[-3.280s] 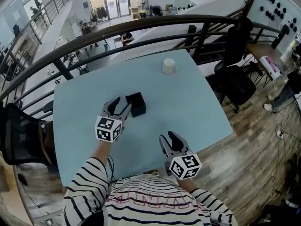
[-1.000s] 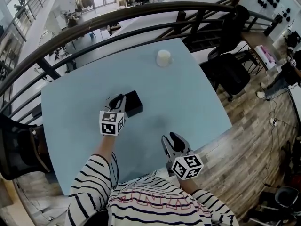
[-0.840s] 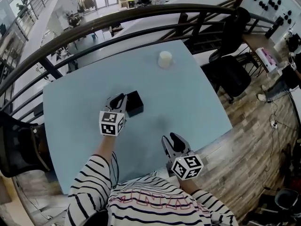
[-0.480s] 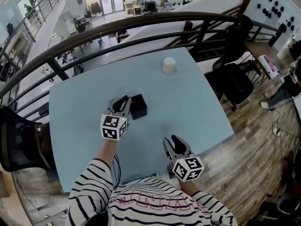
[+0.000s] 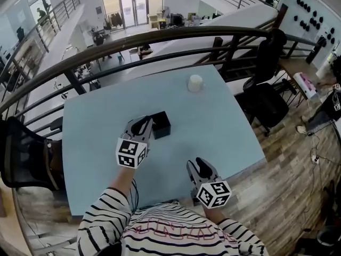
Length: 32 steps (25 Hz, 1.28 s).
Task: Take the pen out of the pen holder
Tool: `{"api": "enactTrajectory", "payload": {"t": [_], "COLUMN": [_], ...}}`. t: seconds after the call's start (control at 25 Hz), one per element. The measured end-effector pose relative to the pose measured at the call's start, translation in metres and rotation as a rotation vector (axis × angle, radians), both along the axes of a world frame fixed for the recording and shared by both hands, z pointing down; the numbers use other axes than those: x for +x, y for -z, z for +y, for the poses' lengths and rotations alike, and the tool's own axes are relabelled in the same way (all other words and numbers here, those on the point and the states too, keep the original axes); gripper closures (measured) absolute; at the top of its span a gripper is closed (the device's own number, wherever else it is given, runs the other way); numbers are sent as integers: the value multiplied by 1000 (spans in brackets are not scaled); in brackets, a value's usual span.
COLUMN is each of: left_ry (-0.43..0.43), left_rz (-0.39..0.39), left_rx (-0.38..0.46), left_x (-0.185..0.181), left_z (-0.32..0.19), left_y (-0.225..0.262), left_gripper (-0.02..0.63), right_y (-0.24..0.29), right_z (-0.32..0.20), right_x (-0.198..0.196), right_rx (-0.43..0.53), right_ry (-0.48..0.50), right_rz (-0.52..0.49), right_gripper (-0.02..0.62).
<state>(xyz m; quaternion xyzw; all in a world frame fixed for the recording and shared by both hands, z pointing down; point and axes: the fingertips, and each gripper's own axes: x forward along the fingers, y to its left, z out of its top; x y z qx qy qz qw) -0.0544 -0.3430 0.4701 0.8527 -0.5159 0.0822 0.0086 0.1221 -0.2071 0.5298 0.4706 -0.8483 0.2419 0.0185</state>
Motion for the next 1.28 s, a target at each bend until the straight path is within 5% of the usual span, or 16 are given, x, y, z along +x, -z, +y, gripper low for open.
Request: {"api": "enactTrajectory", "payload": {"t": [0.4, 1.28], "left_ry": [-2, 9], "left_rz": [6, 46], "left_rx": [14, -106], "left_x": [-4, 23], "left_z": [61, 176], "left_y": [11, -29], "left_gripper": [545, 545], "right_y": [3, -7], "right_z": [21, 64], "right_x": [-2, 6], "right_rx": [13, 12], "right_ry": [27, 75], "right_rz": [16, 52], "right_gripper": [439, 526]}}
